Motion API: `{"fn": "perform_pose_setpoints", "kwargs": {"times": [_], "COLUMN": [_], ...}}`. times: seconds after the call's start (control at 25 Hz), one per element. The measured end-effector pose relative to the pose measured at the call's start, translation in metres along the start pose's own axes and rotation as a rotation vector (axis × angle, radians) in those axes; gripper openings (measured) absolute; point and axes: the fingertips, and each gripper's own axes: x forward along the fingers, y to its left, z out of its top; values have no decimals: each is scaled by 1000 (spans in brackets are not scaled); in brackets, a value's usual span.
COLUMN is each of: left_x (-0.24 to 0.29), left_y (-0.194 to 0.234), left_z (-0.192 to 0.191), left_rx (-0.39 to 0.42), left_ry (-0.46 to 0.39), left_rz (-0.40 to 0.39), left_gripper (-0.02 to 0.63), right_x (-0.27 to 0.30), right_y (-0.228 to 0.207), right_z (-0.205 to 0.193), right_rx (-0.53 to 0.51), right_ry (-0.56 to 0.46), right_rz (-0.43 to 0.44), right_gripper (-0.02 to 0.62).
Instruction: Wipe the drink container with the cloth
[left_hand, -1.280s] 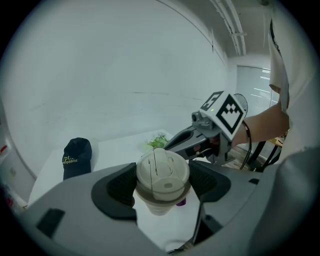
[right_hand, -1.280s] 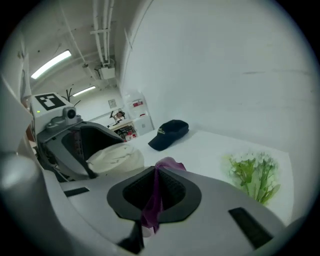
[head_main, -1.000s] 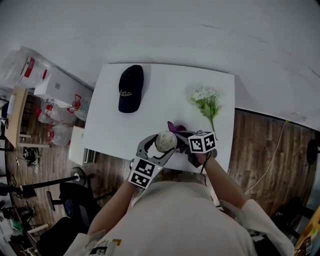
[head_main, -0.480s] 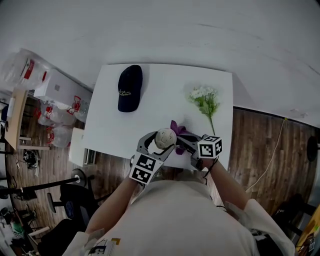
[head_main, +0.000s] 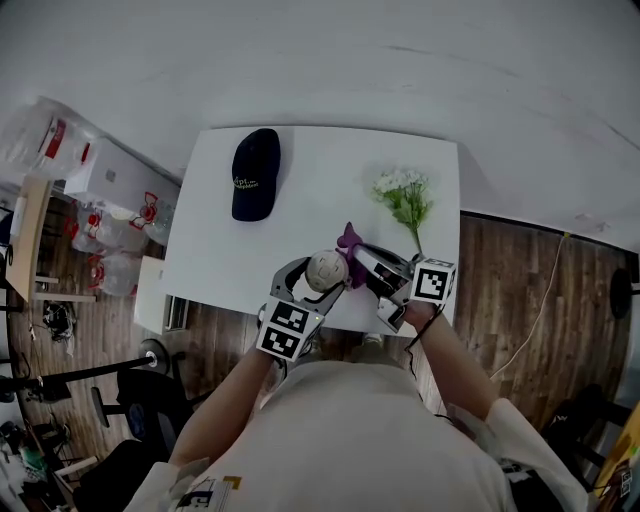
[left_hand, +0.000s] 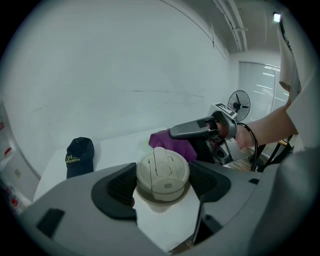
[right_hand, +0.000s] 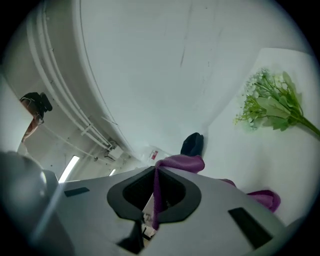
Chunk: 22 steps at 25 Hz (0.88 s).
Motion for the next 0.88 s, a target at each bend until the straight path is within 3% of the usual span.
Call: {"fn": "perform_pose_setpoints", "kwargs": {"times": [0.2, 0.4, 0.56, 0.88], "left_x": [0, 1, 0, 0], "left_y": [-1, -1, -1, -1], "left_z": [-2, -2, -2, -1], "left_rx": [-2, -3, -2, 4], "left_ry": [6, 4, 5, 0], "left_rz": [-3, 1, -1, -5], "left_gripper": [342, 342, 342, 342], "right_x": [14, 10, 1, 0], "right_y": [-37, -77, -104, -46], "right_z": [-29, -61, -81, -46], "right_rx": [87, 263, 333, 259], "right_ry": [45, -13, -22, -22], "right_rz": [-105, -201, -288, -188], "right_gripper": [37, 38, 38, 38]}}
